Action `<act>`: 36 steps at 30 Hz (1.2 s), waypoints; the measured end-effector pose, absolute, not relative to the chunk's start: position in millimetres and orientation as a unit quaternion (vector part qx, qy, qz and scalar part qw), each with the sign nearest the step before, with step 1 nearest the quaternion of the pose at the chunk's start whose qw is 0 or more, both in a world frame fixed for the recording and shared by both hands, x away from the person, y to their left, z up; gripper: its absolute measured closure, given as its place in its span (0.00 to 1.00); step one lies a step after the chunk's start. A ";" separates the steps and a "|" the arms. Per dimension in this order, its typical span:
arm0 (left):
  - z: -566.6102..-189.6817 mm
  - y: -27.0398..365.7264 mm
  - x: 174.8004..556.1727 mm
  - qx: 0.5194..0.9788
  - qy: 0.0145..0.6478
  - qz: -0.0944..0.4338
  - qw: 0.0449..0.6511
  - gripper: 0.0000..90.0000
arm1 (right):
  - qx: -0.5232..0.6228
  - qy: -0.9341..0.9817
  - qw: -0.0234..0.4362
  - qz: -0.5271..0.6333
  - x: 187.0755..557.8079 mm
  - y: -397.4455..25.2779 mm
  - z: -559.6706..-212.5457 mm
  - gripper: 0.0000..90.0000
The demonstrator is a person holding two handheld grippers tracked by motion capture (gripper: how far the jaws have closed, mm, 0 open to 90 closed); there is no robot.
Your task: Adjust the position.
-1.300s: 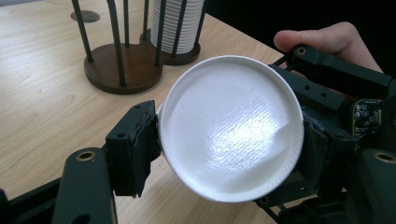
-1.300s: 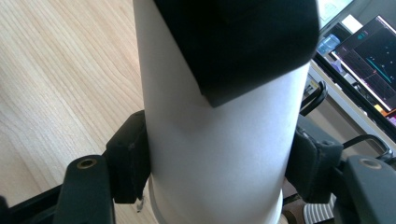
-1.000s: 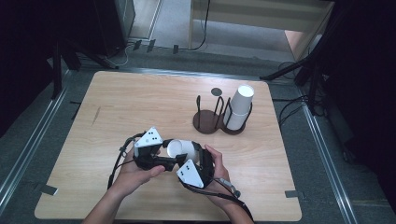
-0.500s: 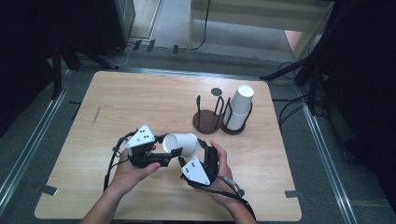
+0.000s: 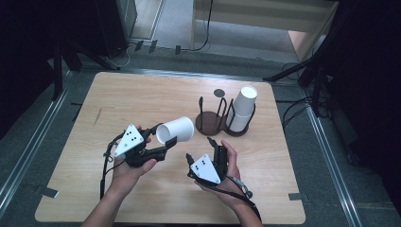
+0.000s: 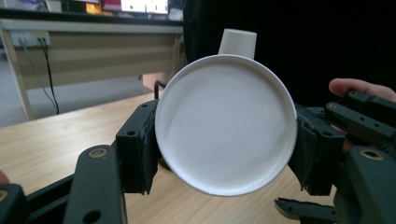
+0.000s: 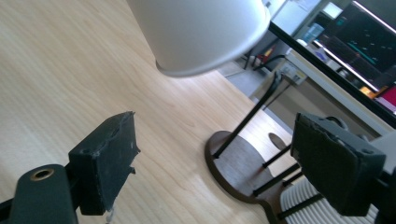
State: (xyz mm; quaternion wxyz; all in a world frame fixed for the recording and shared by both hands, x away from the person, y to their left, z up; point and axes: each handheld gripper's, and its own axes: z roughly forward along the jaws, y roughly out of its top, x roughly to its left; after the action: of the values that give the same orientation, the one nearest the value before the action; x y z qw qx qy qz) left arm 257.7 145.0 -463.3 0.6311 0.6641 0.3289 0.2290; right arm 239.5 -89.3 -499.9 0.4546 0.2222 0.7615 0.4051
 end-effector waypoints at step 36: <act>-476.9 149.3 260.1 0.585 0.303 0.304 0.689 0.38 | 0.367 0.704 0.369 0.483 242.9 -98.4 -472.2 0.29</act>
State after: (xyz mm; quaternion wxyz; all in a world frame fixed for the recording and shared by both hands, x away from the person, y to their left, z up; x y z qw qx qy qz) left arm 260.1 149.3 -476.9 0.6885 0.5845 0.3032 0.3038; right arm 242.9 -98.4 -472.2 0.3691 0.3671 0.7044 0.4826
